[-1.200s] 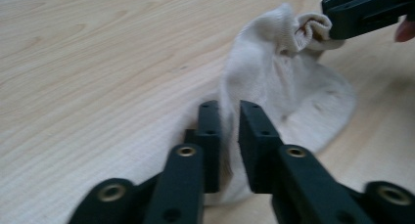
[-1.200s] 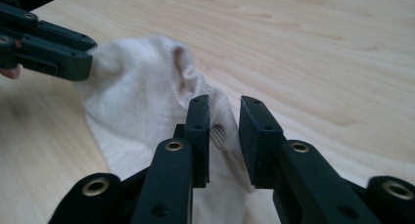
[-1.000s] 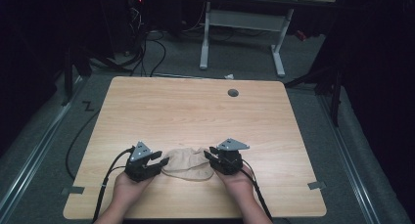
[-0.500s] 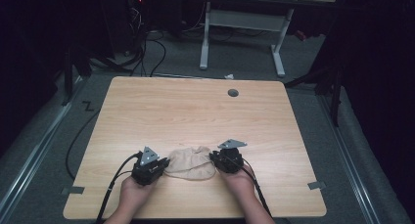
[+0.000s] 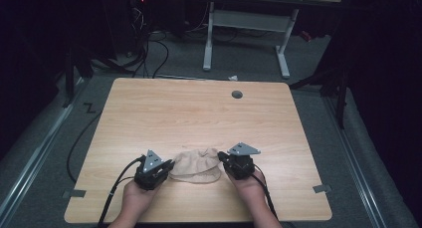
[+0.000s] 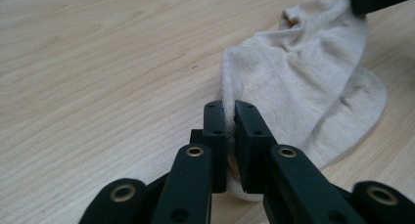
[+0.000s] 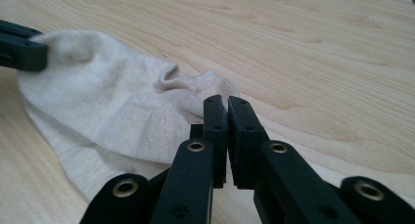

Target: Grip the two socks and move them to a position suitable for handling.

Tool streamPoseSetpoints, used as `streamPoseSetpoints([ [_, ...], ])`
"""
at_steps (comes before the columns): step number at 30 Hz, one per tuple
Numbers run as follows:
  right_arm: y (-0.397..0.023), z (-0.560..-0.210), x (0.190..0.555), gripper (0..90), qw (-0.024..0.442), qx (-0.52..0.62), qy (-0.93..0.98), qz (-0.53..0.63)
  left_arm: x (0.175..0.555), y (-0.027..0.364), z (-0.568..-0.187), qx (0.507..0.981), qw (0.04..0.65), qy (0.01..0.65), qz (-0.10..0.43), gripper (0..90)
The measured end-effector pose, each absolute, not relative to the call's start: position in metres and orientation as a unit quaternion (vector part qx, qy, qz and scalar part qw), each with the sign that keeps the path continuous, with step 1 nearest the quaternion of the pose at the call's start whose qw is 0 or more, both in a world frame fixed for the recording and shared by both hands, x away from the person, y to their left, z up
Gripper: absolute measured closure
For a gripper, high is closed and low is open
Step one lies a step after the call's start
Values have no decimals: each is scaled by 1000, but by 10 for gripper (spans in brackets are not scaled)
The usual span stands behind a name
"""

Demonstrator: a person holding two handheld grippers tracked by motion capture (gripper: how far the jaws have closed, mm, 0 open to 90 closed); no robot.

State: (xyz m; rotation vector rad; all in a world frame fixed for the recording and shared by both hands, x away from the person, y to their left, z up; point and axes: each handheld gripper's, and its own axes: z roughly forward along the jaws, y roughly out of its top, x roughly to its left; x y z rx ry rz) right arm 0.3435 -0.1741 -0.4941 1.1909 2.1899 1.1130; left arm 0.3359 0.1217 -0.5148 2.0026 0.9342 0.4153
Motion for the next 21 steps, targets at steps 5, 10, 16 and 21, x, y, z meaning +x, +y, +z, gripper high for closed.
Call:
streamPoseSetpoints([
  [5, -172, -492, 337, 875, 205, 417, 788, 403, 338, 122, -521, 808, 421, 379, 160, 778],
  [10, -171, -498, 338, 875, 199, 420, 790, 399, 339, 124, -520, 807, 421, 380, 166, 727],
  [16, -172, -501, 339, 874, 195, 423, 789, 399, 338, 120, -516, 808, 422, 368, 184, 737],
  [21, -174, -504, 338, 874, 194, 426, 789, 398, 337, 119, -513, 809, 419, 362, 199, 832],
])
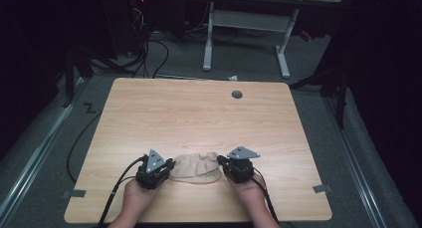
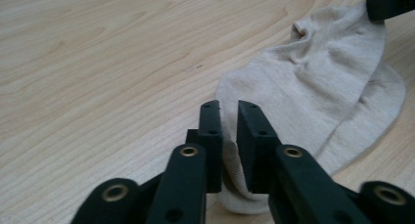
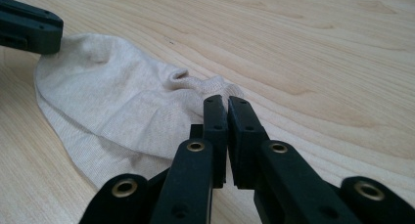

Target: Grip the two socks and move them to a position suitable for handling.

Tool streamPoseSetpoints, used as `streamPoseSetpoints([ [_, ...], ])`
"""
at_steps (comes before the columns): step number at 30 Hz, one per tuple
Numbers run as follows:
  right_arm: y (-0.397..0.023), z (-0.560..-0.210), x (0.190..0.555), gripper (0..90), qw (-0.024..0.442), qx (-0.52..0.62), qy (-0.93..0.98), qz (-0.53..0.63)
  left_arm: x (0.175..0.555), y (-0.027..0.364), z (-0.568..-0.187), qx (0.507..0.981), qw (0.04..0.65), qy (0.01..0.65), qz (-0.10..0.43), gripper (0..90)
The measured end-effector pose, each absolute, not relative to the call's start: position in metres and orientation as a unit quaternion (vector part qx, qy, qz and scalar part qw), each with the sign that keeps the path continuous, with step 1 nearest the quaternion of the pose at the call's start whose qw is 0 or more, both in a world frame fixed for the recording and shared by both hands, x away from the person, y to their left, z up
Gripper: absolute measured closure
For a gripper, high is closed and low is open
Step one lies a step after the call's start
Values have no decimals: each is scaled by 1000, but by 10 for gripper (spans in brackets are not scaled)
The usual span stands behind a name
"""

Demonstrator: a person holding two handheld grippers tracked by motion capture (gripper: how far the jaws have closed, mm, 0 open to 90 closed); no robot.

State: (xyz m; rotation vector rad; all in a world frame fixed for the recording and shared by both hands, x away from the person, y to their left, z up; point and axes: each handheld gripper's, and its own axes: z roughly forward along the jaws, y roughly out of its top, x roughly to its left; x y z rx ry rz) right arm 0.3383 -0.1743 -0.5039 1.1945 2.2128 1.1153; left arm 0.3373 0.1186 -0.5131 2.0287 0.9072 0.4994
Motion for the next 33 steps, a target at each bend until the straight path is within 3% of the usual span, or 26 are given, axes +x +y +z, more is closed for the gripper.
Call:
streamPoseSetpoints([
  [4, -176, -507, 338, 874, 192, 428, 789, 398, 338, 120, -513, 806, 420, 364, 203, 854],
  [10, -177, -510, 338, 874, 189, 431, 786, 400, 339, 117, -518, 811, 415, 362, 196, 762],
  [16, -178, -512, 336, 874, 188, 433, 786, 401, 335, 114, -516, 811, 415, 354, 211, 866],
  [33, -182, -501, 323, 874, 189, 427, 776, 423, 339, 119, -494, 803, 432, 350, 213, 882],
])
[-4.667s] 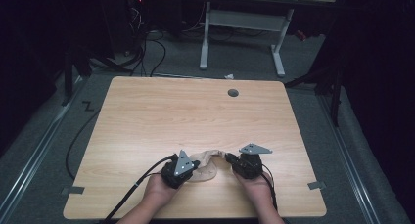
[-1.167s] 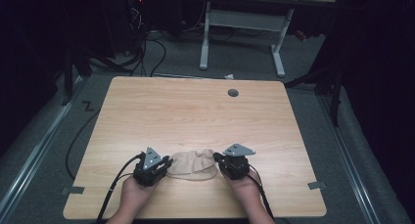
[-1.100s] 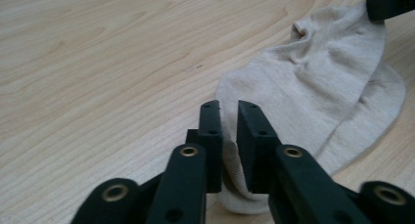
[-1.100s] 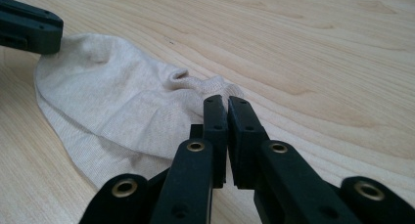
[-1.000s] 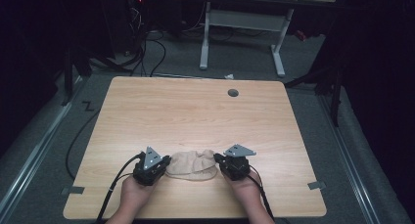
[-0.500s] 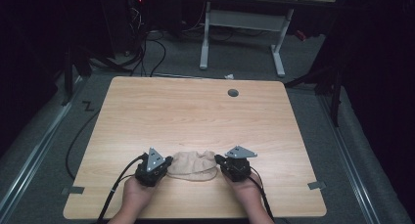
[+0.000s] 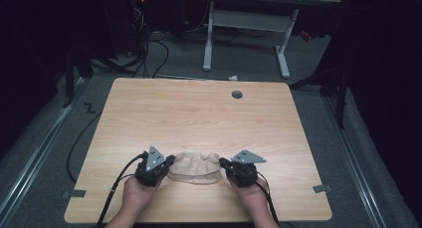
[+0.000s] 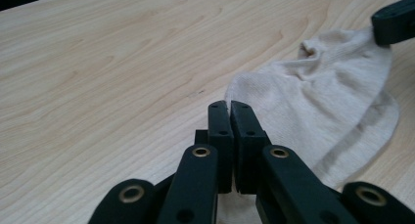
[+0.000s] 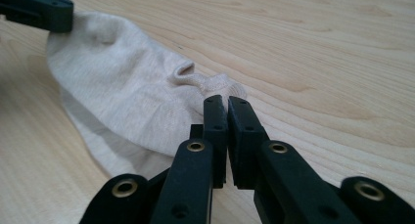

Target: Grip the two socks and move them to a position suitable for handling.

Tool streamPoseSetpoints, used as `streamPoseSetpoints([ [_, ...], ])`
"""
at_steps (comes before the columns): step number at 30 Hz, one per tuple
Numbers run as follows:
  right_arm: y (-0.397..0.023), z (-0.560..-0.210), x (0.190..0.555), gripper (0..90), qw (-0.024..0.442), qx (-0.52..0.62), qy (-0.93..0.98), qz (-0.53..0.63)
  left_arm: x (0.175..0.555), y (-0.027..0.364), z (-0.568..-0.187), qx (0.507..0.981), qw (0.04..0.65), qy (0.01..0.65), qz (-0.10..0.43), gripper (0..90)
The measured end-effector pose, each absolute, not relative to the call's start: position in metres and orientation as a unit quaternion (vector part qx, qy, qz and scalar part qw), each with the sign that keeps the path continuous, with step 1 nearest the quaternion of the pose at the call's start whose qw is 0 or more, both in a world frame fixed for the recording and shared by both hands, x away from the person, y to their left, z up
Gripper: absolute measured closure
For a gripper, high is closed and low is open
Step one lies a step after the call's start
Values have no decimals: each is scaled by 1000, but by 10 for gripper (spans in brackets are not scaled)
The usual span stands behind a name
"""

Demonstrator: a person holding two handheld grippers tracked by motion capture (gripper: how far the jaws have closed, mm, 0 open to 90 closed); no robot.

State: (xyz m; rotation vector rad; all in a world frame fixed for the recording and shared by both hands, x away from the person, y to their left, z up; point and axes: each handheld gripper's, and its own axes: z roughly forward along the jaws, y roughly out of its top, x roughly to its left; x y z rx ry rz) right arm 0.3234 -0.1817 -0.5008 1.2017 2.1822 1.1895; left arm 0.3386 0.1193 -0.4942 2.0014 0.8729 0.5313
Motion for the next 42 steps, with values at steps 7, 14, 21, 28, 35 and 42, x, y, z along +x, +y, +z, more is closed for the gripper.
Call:
streamPoseSetpoints([
  [7, -179, -499, 307, 874, 188, 412, 784, 424, 337, 123, -494, 805, 433, 352, 201, 882],
  [14, -177, -513, 301, 874, 179, 412, 797, 405, 340, 124, -508, 809, 421, 366, 183, 881],
  [21, -177, -525, 303, 873, 168, 415, 801, 396, 345, 126, -516, 814, 409, 376, 169, 877],
  [28, -177, -530, 305, 857, 165, 422, 803, 387, 347, 125, -525, 819, 395, 383, 162, 865],
  [35, -176, -531, 314, 834, 167, 424, 806, 377, 353, 122, -530, 820, 391, 388, 157, 848],
  [42, -181, -526, 326, 776, 177, 438, 797, 377, 356, 119, -527, 817, 395, 386, 167, 774],
])
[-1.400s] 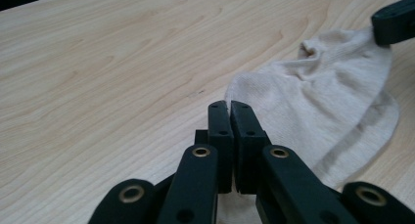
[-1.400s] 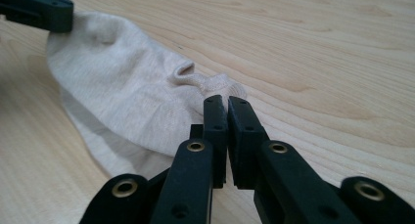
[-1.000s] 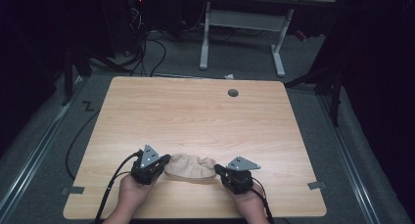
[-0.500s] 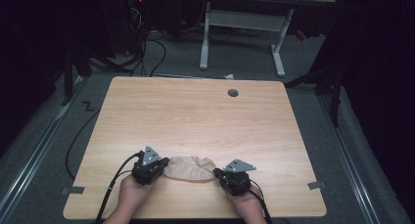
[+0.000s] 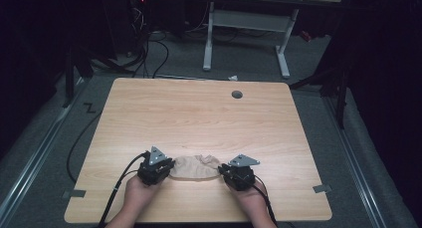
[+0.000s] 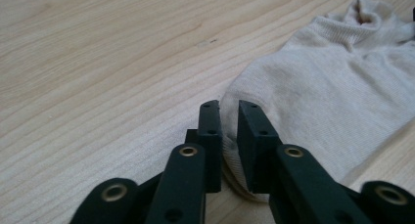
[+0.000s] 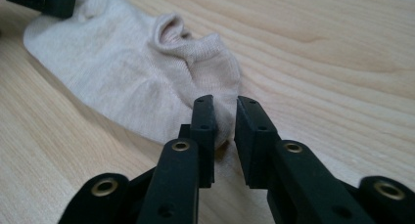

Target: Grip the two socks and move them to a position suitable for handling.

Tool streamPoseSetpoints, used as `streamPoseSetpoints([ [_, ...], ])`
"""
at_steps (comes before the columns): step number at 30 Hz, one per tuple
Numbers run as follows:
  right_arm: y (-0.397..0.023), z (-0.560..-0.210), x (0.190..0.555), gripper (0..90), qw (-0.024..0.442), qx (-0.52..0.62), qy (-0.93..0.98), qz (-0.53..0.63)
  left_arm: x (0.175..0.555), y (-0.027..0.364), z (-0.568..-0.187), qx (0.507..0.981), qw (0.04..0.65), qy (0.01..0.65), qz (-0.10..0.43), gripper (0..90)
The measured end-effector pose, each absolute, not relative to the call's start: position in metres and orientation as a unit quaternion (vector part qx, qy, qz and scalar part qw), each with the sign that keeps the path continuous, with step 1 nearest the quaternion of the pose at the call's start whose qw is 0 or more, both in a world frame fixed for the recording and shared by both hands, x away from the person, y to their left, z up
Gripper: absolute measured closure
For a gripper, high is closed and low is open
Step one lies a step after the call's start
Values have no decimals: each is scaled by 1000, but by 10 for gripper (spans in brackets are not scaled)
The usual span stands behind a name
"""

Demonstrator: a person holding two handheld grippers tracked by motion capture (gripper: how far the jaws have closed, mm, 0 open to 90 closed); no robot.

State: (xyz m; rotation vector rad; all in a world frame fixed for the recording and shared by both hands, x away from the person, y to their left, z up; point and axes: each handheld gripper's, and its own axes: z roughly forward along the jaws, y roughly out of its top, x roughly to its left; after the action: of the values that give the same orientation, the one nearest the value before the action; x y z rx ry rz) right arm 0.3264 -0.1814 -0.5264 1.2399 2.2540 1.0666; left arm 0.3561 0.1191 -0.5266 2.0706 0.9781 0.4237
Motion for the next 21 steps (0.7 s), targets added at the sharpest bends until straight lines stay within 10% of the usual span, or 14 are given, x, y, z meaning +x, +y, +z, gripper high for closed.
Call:
streamPoseSetpoints([
  [10, -204, -520, 333, 587, 212, 463, 762, 401, 349, 157, -515, 787, 420, 403, 207, 565],
  [21, -222, -511, 320, 614, 280, 478, 716, 424, 332, 238, -510, 724, 451, 462, 244, 546],
])
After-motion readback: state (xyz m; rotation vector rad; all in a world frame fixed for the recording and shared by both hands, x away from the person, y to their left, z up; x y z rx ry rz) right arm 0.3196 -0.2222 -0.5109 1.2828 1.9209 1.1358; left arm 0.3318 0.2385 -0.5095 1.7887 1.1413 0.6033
